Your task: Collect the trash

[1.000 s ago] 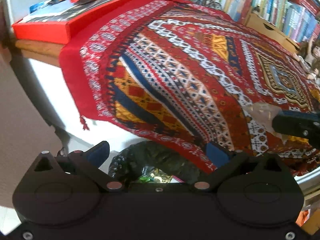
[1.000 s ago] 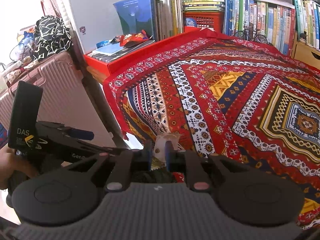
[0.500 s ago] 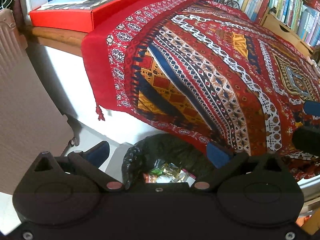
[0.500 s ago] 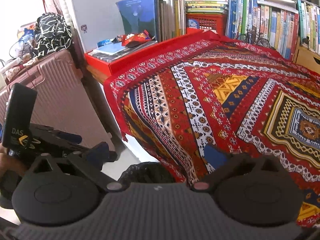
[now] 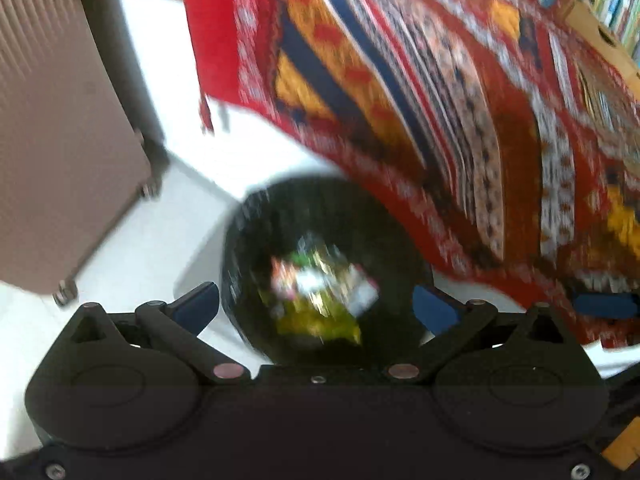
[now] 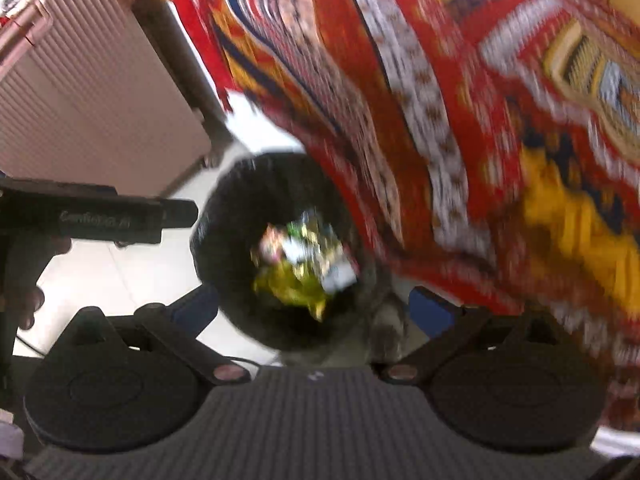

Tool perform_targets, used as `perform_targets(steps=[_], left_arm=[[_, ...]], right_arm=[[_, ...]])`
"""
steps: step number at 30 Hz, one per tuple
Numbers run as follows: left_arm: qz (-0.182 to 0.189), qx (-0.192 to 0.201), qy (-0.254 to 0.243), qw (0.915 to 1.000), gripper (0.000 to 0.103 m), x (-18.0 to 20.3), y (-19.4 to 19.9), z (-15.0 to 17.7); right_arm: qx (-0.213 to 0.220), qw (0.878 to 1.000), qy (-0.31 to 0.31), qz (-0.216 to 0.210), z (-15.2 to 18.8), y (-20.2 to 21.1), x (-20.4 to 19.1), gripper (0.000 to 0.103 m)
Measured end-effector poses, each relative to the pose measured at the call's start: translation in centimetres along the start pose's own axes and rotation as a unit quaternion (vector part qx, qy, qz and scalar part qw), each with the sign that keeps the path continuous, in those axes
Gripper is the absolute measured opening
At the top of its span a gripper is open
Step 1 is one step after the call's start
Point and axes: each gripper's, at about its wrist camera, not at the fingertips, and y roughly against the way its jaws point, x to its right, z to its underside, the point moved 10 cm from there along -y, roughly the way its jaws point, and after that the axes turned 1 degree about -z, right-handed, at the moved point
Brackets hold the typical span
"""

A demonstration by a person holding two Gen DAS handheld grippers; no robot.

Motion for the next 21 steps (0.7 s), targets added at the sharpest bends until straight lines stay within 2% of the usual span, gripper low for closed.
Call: perform_targets(steps=[3,6,21], left_arm=[[-0.012,-0.004,-0.015,0.9998,0.103,0.8,-0.3,2.1],[-0.015,-0.009,-0.033,0.9993,0.103,1.6,-0.3,3.0],[-0.01,-0.014,-0.02,0.9997,0.103,1.9,-0.3,2.8]], right_arm=[[-0.009,1.0,-0.024,-0.005,1.4,0.0,0.5,0.103],[-0.002,1.0,-0.022,-0.001,1.5,0.3,0.5,0.103],[0.005,1.0,0.005,0.011,0.6,1.2,0.3,0.103]])
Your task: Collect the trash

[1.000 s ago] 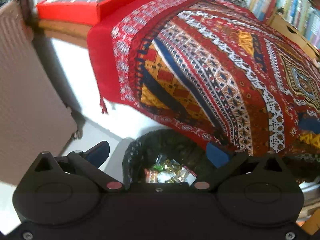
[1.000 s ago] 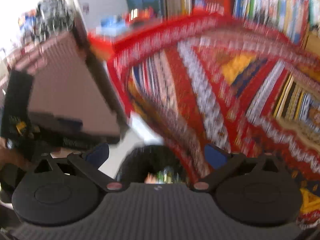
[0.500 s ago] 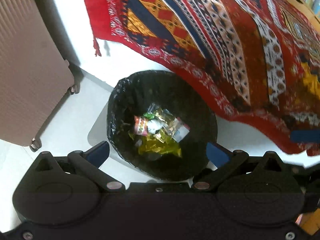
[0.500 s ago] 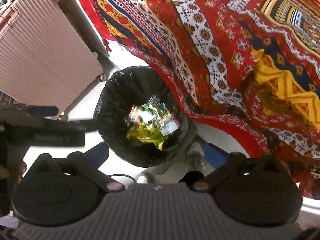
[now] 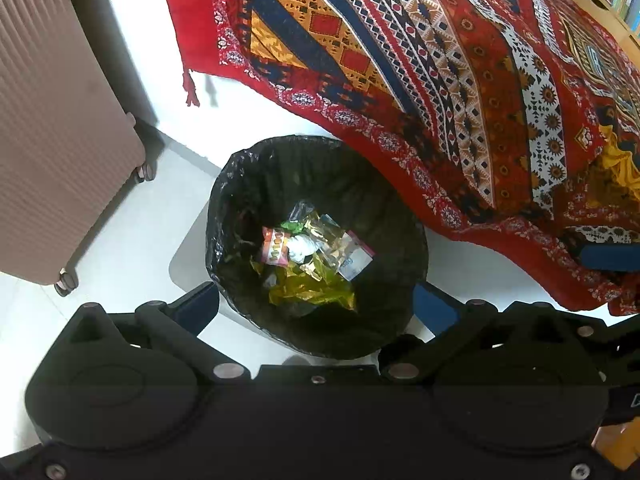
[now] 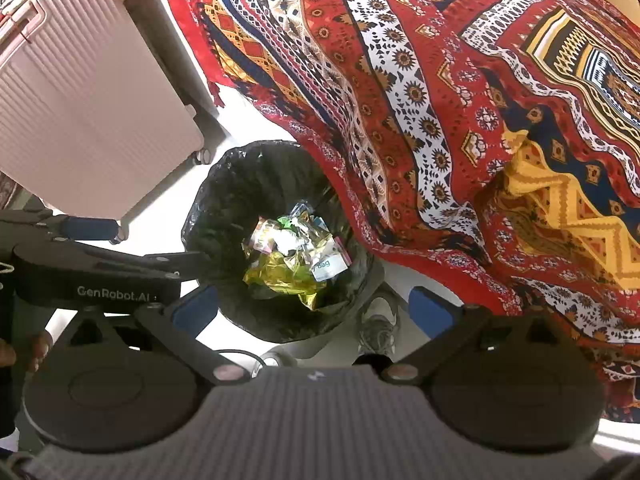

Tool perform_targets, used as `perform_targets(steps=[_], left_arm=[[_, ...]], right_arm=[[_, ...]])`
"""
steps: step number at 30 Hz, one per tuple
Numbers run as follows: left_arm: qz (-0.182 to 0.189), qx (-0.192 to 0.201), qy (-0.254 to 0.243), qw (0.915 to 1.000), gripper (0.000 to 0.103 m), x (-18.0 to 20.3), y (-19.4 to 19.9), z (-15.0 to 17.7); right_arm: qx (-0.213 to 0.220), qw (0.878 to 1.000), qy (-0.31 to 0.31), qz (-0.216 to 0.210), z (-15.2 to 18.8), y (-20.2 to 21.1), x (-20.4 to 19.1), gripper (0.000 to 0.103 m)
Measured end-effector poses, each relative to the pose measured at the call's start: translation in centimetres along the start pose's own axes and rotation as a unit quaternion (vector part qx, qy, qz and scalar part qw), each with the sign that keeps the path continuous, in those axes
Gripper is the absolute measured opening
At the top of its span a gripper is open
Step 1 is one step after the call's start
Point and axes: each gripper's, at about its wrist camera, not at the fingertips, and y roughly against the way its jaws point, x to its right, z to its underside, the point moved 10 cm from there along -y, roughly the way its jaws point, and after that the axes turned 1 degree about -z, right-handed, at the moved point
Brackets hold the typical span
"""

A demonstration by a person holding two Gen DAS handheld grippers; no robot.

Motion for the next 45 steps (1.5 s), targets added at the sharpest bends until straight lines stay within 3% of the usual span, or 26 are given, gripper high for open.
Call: perform_targets(steps=[45], left_arm=[[-0.014,-0.007,-0.03,0.9994,0.103,0.23,-0.21,-0.01]], right_arm=[[0.003,1.0,-0.01,0.0,0.01,-0.16,0.17,0.103]])
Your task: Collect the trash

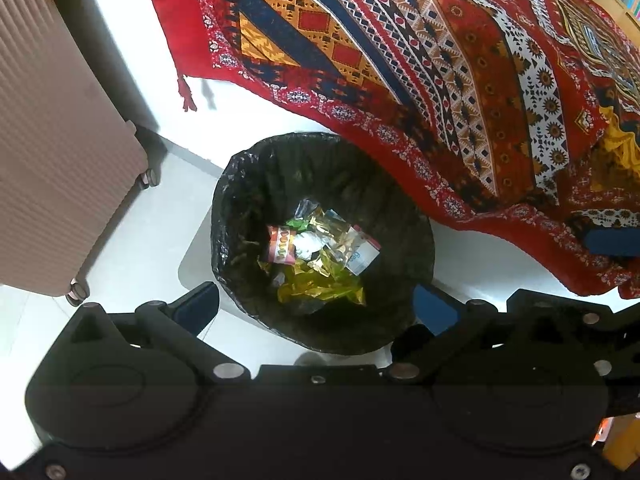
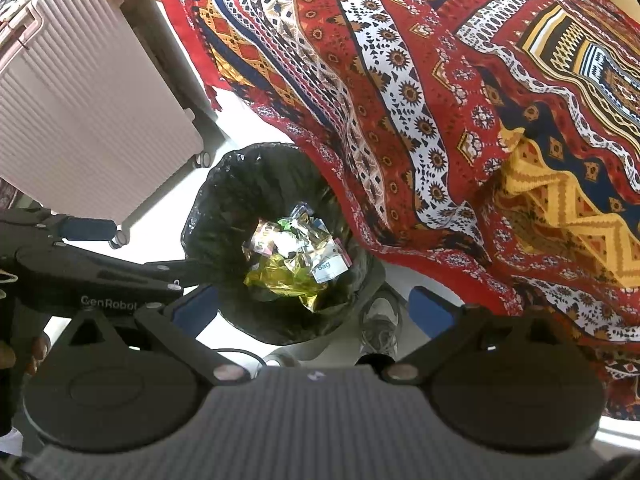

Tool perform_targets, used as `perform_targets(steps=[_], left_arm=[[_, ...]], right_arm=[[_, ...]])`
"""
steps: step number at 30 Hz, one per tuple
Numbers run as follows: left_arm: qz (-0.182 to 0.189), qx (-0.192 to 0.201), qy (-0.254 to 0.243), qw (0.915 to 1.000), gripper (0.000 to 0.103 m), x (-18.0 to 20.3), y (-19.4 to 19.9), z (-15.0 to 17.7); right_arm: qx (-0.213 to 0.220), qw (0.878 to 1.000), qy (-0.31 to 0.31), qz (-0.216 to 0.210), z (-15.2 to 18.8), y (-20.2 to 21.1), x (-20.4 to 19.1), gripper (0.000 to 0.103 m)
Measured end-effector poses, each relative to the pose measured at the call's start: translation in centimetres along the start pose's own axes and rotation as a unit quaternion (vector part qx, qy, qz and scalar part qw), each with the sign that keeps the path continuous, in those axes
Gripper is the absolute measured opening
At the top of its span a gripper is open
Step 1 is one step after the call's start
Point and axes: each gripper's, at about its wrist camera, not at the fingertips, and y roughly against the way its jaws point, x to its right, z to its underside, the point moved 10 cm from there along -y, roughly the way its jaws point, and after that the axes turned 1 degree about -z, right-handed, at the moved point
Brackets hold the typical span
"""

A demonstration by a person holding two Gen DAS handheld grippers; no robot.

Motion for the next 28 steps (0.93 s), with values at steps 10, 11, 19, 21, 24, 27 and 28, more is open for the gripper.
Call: perform_targets(steps=[10,11,19,21,24,27,28], left_arm=[[-0.002,0.0,0.003,1.0,0.103,0.0,-0.02,0.21],[-0.002,0.0,0.003,1.0,0.103,0.05,-0.08,0.22],[-0.004,-0.001,0.002,1.0,0.103,0.02,0.0,0.37],[-0.003,0.001,0.001,1.0,0.103,0.04,0.04,0.3],[-0.003,0.005,-0.005,1.0,0.103,0.18,0.14,0.09],[-0.002,0.008,-0.005,1.0,0.103,0.32,0.26,0.03],[-0.002,0.008,-0.004,1.0,0.103,0.32,0.29,0.04]], right_arm=[[-0.001,1.0,-0.008,0.004,-0.05,0.04,0.27,0.103],[-0.001,1.0,-0.008,0.003,-0.05,0.01,0.16,0.103],[-0.004,1.0,-0.007,0.0,0.08,-0.16,0.0,0.103],[-0.004,1.0,-0.006,0.0,0.09,-0.15,0.0,0.103],[-0.004,1.0,-0.006,0.0,0.15,-0.22,0.05,0.103],[-0.003,1.0,-0.009,-0.001,0.18,-0.18,0.19,0.103],[-0.003,1.0,-0.011,-0.001,0.22,-0.16,0.15,0.103]])
